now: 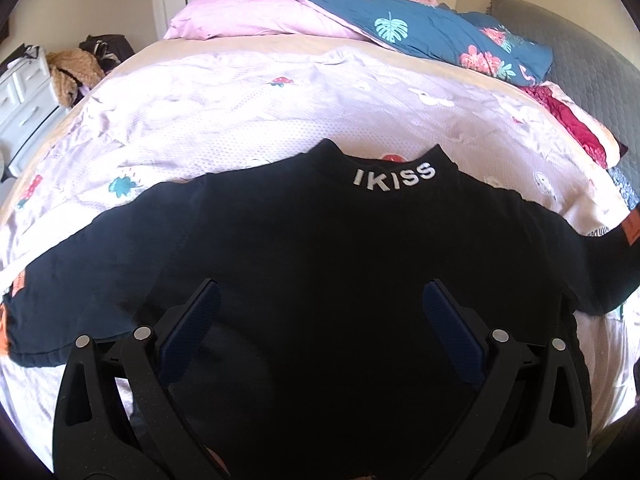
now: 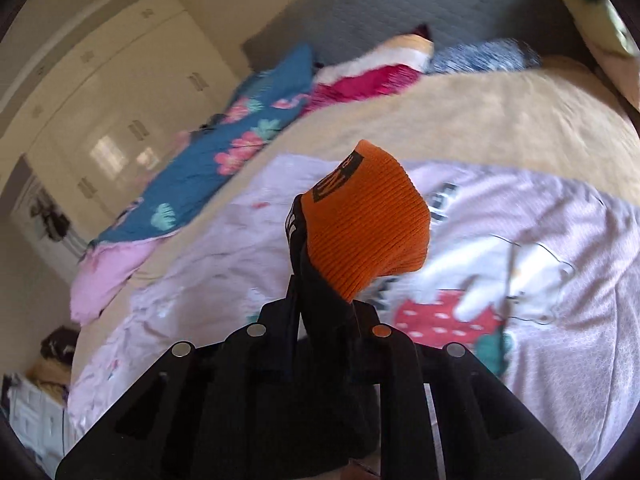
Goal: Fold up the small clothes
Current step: 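Lift the cuff with the right tool and fold the sleeve across the body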
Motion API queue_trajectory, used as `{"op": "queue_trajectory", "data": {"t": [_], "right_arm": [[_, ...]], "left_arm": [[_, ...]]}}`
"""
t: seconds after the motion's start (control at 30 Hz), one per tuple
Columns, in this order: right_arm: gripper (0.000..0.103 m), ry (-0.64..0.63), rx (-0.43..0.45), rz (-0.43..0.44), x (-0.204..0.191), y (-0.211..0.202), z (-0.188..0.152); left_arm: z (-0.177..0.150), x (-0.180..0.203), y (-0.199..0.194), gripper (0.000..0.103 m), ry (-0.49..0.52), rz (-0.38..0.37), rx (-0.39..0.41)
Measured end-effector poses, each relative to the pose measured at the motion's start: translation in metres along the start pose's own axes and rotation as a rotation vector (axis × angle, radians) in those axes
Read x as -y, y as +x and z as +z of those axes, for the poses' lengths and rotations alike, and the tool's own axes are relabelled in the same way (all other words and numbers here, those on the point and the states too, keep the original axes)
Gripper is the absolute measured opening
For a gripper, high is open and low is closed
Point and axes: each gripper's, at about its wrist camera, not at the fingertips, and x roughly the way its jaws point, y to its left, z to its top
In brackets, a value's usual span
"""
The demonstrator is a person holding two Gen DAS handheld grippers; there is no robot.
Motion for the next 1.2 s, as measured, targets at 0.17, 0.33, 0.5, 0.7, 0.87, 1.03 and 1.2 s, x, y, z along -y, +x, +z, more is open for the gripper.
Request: {"op": "queue_trajectory", "data": {"t": [0.17,0.33,0.5,0.7,0.87,1.03,1.2], "right_arm": [[0.017,-0.128,0.001,0.137,-0.057,-0.016,-0.009],[0.017,-0.244,-0.032,0.240,-0.107,-0.025,-0.034],[0.017,-0.348,-0.076,0.314,-0.149,-0.028,-0.066],[0.017,-0.480,-0.163,0.378,-0.189,-0.018,-0.115],[0.018,-0.590,-0.258,0.415,-0.208,-0.006,-0.155],[0.023,-0.681,-0.362,0.434,-0.219,0.007,-0.190],[0.057,-0.703,-0.468,0.516,-0.226,0.005,-0.203]], "left_arm": [[0.007,-0.018,-0.008,0.095,-0.047,-0.005,0.011],[0.012,-0.033,-0.016,0.095,-0.071,-0.009,0.017],[0.014,-0.046,-0.020,0.095,-0.107,-0.053,0.019],[0.014,-0.064,-0.018,0.095,-0.198,-0.215,-0.020],[0.011,-0.070,-0.003,0.095,-0.263,-0.316,-0.058],[0.006,-0.068,0.014,0.095,-0.297,-0.371,-0.098],[0.003,-0.066,0.023,0.095,-0.311,-0.428,-0.122]]}}
